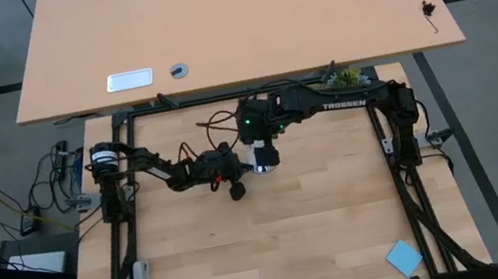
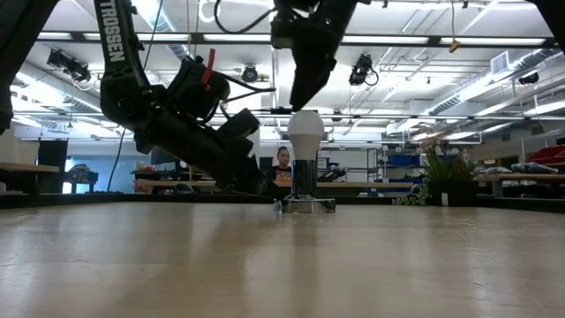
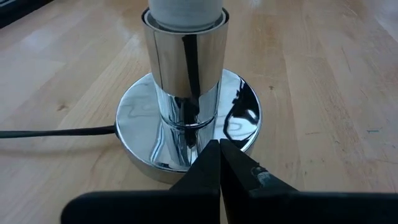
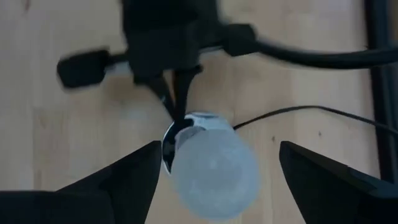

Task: Screw lightbulb
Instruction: Remove the lightbulb from the lamp socket

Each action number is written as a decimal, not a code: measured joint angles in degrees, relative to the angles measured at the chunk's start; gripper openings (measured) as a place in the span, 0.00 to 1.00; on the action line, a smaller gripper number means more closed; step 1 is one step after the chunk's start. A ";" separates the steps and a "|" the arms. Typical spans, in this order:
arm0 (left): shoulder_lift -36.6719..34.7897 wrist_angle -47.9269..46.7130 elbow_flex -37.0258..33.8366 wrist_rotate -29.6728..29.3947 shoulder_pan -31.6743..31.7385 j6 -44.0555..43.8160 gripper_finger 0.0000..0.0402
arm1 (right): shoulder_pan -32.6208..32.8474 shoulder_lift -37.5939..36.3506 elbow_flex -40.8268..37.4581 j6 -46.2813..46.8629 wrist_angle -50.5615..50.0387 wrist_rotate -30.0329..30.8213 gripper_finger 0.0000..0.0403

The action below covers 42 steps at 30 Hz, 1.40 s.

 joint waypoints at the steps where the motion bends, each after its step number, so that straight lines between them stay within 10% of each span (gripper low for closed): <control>1: 0.00 0.13 0.00 -0.53 0.00 -0.08 0.01 | 0.24 0.00 0.54 2.15 -0.03 0.89 0.82; 10: 0.02 0.46 -0.02 -1.84 -0.03 -1.73 0.01 | 0.51 -0.11 0.45 36.65 -0.22 1.52 0.80; 23: 0.02 0.02 0.00 -2.03 0.00 -1.83 0.01 | 0.40 -0.09 -5.17 39.29 1.96 1.80 0.78; 30: 0.02 -0.02 0.02 -2.03 0.02 -1.84 0.01 | -0.86 -0.11 -5.42 33.25 2.49 0.68 0.69; 42: 0.00 -0.07 0.02 -2.02 0.02 -1.57 0.01 | -3.81 -0.20 -5.37 -8.74 2.01 -10.20 0.68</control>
